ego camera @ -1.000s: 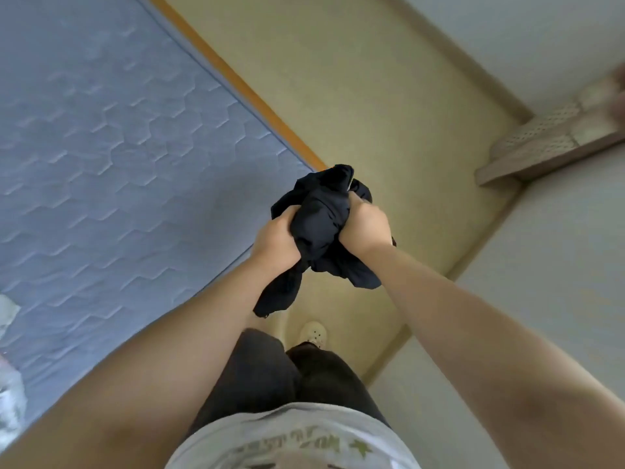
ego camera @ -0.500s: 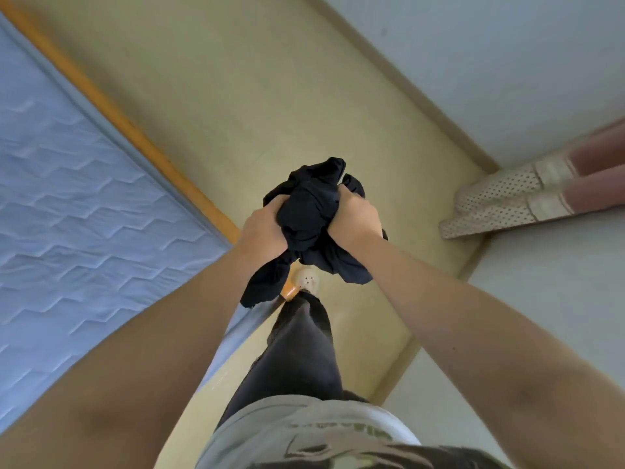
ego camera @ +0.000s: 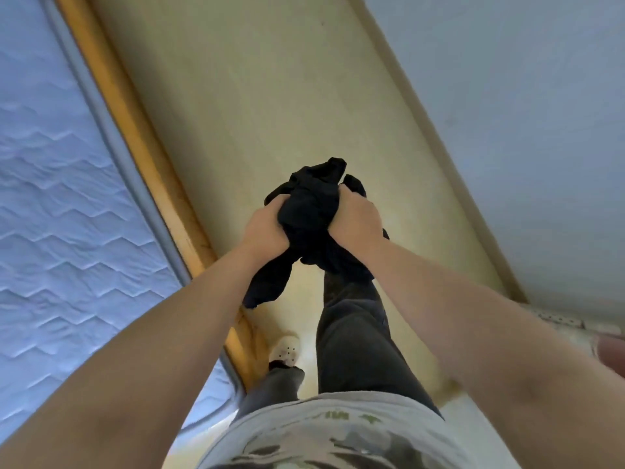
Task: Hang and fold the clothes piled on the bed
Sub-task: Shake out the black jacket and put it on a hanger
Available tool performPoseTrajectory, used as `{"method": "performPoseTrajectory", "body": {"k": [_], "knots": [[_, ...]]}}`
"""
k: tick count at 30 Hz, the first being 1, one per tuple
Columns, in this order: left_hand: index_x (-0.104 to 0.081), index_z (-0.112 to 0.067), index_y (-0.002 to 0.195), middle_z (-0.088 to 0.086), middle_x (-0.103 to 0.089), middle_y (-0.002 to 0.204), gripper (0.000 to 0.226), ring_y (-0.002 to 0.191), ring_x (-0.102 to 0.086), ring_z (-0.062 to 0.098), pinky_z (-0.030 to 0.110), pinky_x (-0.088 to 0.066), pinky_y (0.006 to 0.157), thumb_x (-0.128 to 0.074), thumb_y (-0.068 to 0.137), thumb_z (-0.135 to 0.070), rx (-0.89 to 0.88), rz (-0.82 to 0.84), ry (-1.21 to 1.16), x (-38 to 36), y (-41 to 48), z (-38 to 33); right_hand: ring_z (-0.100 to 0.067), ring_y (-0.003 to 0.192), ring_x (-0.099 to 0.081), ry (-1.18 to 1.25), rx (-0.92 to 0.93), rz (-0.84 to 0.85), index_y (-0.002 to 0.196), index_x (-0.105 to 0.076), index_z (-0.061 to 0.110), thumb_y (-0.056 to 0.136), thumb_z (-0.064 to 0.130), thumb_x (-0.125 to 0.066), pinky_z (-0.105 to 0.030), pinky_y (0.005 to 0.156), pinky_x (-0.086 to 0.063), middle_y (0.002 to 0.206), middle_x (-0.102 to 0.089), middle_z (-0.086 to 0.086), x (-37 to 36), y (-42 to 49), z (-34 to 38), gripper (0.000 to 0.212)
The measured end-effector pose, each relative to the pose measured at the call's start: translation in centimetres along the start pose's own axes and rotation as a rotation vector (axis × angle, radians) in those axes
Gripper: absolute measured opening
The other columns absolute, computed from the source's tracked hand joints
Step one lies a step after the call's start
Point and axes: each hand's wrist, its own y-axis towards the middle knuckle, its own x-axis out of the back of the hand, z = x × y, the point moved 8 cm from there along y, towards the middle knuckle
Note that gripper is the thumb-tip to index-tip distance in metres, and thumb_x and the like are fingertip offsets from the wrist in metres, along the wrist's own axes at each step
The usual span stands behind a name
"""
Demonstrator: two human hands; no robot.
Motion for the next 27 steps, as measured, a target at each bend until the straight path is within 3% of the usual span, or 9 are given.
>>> {"method": "performPoseTrajectory", "body": {"k": [5, 12, 17, 20, 24, 27], "knots": [[-0.045, -0.025, 0.134, 0.002, -0.062, 0.120, 0.049, 0.107, -0.058, 0.029, 0.039, -0.047, 0.090, -0.055, 0.087, -0.018, 0.137, -0.130, 0.011, 5.6, 11.5, -1.2, -0.025, 0.067, -0.047, -0.021, 0.148, 0.062, 0.100, -0.050, 0.013, 0.084, 0.018, -0.052, -0.032, 0.063, -0.039, 0.080, -0.059, -0.004, 2.8, 14.9, 2.8, 0.017], [-0.046, -0.034, 0.129, -0.003, -0.064, 0.111, 0.048, 0.099, -0.060, 0.025, 0.039, -0.050, 0.089, -0.058, 0.083, -0.027, 0.304, -0.259, -0.150, 15.2, 21.9, -3.1, -0.027, 0.064, -0.052, -0.057, 0.377, 0.118, 0.094, -0.051, 0.012, 0.084, 0.018, -0.054, -0.031, 0.055, -0.037, 0.075, -0.059, -0.005, 7.8, 30.5, 10.4, 0.013], [-0.043, -0.027, 0.135, -0.005, -0.059, 0.109, 0.048, 0.095, -0.055, 0.019, 0.025, -0.038, 0.078, -0.056, 0.089, -0.024, 0.380, -0.354, -0.073, 23.3, 25.8, -1.2, -0.025, 0.063, -0.051, -0.101, 0.491, 0.178, 0.096, -0.050, 0.013, 0.083, 0.016, -0.057, -0.029, 0.054, -0.034, 0.073, -0.054, -0.003, 7.9, 37.8, 18.7, 0.015], [-0.040, -0.021, 0.139, -0.001, -0.057, 0.121, 0.047, 0.109, -0.054, 0.022, 0.019, -0.034, 0.082, -0.052, 0.093, -0.017, 0.403, -0.403, 0.012, 29.4, 29.1, 1.2, -0.025, 0.064, -0.046, -0.121, 0.559, 0.197, 0.101, -0.051, 0.012, 0.083, 0.013, -0.057, -0.029, 0.056, -0.032, 0.076, -0.053, -0.004, 7.2, 42.7, 25.0, 0.019], [-0.037, -0.023, 0.140, 0.000, -0.057, 0.125, 0.053, 0.111, -0.055, 0.025, 0.031, -0.043, 0.090, -0.054, 0.090, -0.021, 0.426, -0.437, 0.020, 38.7, 34.0, 4.6, -0.027, 0.070, -0.051, -0.151, 0.607, 0.191, 0.106, -0.051, 0.010, 0.081, 0.009, -0.058, -0.030, 0.058, -0.034, 0.084, -0.059, -0.008, 7.1, 50.1, 34.5, 0.026], [-0.037, -0.022, 0.142, -0.005, -0.053, 0.126, 0.055, 0.115, -0.051, 0.019, 0.021, -0.036, 0.087, -0.055, 0.090, -0.021, 0.450, -0.452, -0.028, 45.3, 36.8, 6.8, -0.025, 0.071, -0.050, -0.184, 0.638, 0.204, 0.109, -0.050, 0.011, 0.082, 0.008, -0.058, -0.030, 0.059, -0.034, 0.086, -0.059, -0.008, 6.9, 55.0, 41.2, 0.029]]}}
